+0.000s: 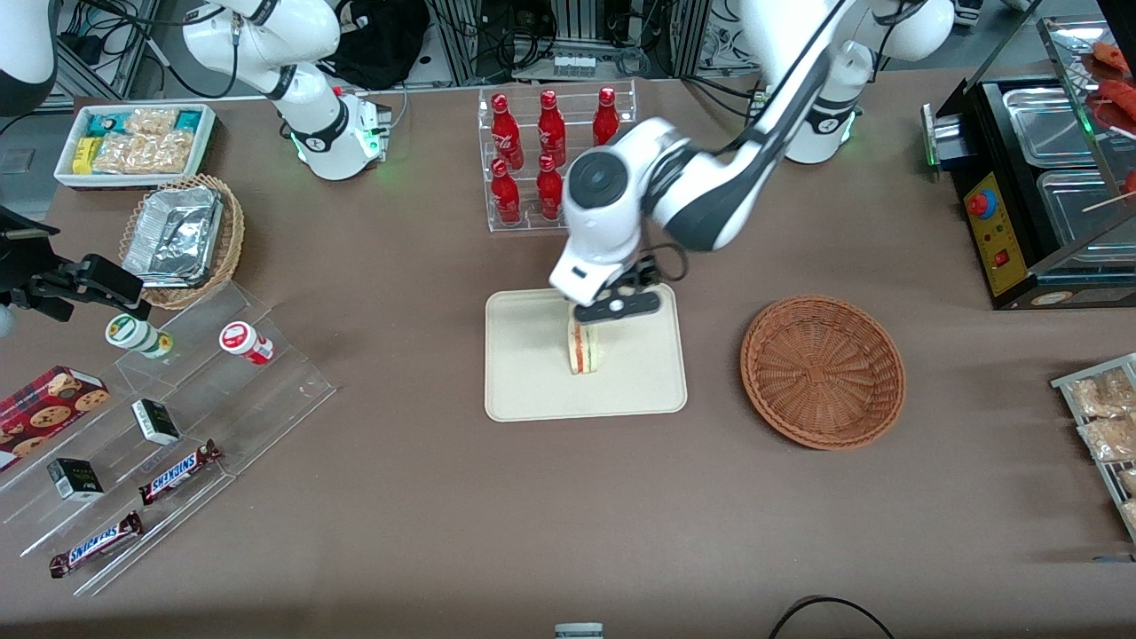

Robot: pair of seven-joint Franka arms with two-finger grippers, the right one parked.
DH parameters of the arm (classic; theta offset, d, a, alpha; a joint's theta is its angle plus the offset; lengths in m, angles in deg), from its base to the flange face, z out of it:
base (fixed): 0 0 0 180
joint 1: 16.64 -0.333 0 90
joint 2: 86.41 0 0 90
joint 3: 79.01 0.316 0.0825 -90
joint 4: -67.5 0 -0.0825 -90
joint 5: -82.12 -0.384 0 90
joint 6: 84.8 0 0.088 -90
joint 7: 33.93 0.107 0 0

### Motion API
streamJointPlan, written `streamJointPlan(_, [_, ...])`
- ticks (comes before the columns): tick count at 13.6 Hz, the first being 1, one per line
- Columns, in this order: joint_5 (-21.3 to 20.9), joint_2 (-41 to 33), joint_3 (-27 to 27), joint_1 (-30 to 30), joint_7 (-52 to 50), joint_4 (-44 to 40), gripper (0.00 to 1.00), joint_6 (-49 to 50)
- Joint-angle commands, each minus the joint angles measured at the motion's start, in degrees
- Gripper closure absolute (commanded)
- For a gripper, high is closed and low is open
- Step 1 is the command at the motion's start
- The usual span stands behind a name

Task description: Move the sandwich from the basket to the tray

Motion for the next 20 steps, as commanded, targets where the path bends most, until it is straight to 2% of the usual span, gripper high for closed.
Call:
streamJointPlan(1, [-0.7, -6.6, -0.2, -3.8, -0.7, 2.0, 0.00, 4.9])
streamJointPlan(5, [-0.9, -14.5, 0.2, -12.7, 6.8, 1.9, 0.00, 16.5])
streamJointPlan(11, [0.0, -21.6, 0.2, -29.0, 33.1, 1.8, 0.00, 27.4])
streamJointPlan(13, [2.3, -22.7, 0.2, -33.4, 40.7, 1.8, 0.00, 28.2])
streamJointPlan(16, [2.7, -22.8, 0.2, -37.0, 44.3, 0.8, 0.00, 28.3])
streamJointPlan(20, [3.0, -20.8, 0.2, -37.6, 44.1, -3.8, 0.00, 28.1])
